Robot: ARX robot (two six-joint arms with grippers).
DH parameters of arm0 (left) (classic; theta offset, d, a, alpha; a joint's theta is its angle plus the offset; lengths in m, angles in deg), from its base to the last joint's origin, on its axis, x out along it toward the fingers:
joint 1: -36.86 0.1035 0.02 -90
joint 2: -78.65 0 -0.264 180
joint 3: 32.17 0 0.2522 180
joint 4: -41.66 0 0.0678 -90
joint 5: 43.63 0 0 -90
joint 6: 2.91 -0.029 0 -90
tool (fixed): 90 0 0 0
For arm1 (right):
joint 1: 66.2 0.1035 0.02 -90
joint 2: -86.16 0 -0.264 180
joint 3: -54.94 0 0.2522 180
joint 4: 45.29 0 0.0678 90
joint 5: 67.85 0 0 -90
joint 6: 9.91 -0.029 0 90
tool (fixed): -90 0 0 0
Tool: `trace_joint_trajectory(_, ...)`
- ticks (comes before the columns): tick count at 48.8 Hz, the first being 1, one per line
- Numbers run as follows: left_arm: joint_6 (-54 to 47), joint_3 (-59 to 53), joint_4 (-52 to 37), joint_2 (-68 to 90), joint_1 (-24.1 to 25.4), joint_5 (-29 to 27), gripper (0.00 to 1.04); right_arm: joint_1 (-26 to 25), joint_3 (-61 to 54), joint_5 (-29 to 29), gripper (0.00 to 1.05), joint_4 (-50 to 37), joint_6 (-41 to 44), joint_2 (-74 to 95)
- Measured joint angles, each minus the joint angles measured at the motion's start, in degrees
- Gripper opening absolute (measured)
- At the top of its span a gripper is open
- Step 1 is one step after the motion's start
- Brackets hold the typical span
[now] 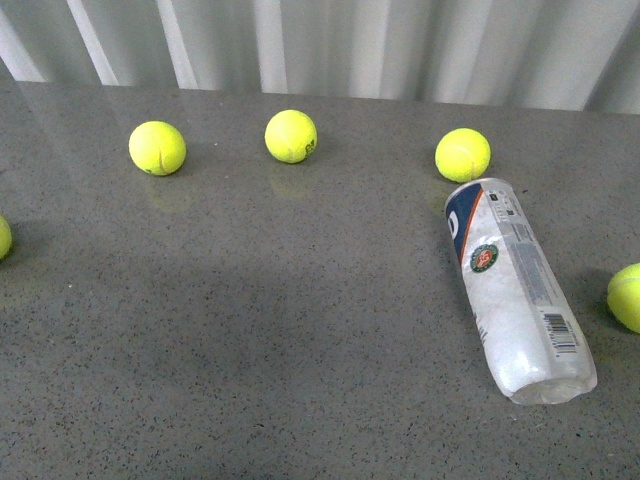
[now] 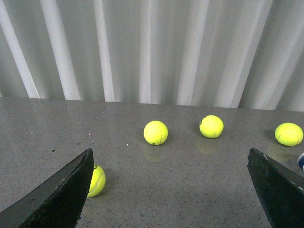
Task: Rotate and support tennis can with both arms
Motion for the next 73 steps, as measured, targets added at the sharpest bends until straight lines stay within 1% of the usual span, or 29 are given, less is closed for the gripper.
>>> trace_joint_trajectory(58,0.00,0.00,0.00,0.00,0.02,0.00,0.98,0.04,0.04,-0.48,0.97,0.26,-0.13,0.22)
trace_joint_trajectory(60,0.00,0.00,0.00,0.00,0.00,0.00,0.98,0.20,3.28,-4.35,0.97,7.06,-4.13,5.07)
trace_joint_trajectory(61,0.00,0.00,0.00,0.00,0.00,-0.02,0.98,-0.09,4.59,-5.35,0.97,7.98,-5.70,8.17)
trace_joint_trajectory(63,0.00,0.00,0.00,0.00,0.02,0.02,0.98,-0.87,8.52,-6.80,0.97,6.62,-9.64,18.62)
trace_joint_trajectory(65,0.00,0.00,0.00,0.00,0.00,0.00,0.98,-0.90,12.68,-7.61,0.97,4.57,-11.45,27.56)
trace_joint_trajectory(68,0.00,0.00,0.00,0.00,0.00,0.00,0.98,-0.13,20.24,-7.41,0.97,1.64,-12.92,42.16)
trace_joint_trajectory(70,0.00,0.00,0.00,-0.02,0.00,0.00,0.98,0.70,25.35,-7.23,0.97,3.06,-13.66,50.88)
trace_joint_trajectory(73,0.00,0.00,0.00,0.00,0.00,0.00,0.98,1.92,31.67,-5.35,0.97,5.51,-14.36,62.60)
